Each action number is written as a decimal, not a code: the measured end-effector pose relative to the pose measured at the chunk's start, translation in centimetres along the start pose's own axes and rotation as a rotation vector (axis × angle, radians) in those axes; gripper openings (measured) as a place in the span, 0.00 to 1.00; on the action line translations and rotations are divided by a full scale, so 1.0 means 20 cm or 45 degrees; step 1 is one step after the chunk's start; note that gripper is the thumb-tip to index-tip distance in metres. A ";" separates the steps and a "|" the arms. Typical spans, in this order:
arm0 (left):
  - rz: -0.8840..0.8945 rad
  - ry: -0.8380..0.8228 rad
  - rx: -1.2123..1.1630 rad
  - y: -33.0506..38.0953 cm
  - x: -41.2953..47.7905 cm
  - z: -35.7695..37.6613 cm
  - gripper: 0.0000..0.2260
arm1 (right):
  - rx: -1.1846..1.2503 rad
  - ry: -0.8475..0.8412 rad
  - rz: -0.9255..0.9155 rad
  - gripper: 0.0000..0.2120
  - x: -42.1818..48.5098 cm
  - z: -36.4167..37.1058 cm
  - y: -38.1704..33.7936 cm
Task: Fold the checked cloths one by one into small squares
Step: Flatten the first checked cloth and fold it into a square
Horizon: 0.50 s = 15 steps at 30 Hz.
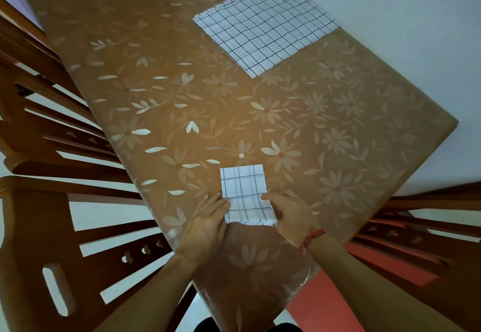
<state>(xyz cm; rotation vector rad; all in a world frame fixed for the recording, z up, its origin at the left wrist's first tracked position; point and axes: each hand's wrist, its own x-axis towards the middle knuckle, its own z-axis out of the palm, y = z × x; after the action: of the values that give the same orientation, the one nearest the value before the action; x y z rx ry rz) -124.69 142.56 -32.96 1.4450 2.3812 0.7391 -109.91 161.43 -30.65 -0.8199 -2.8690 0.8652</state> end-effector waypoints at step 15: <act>-0.297 0.168 0.020 0.02 0.14 -0.04 0.08 | 0.289 -0.007 0.270 0.14 0.17 -0.02 -0.05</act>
<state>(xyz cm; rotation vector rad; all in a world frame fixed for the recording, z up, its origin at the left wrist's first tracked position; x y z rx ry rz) -126.07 144.98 -31.99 1.1287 2.6019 0.7785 -113.15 162.61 -30.20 -1.1064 -2.6537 1.1891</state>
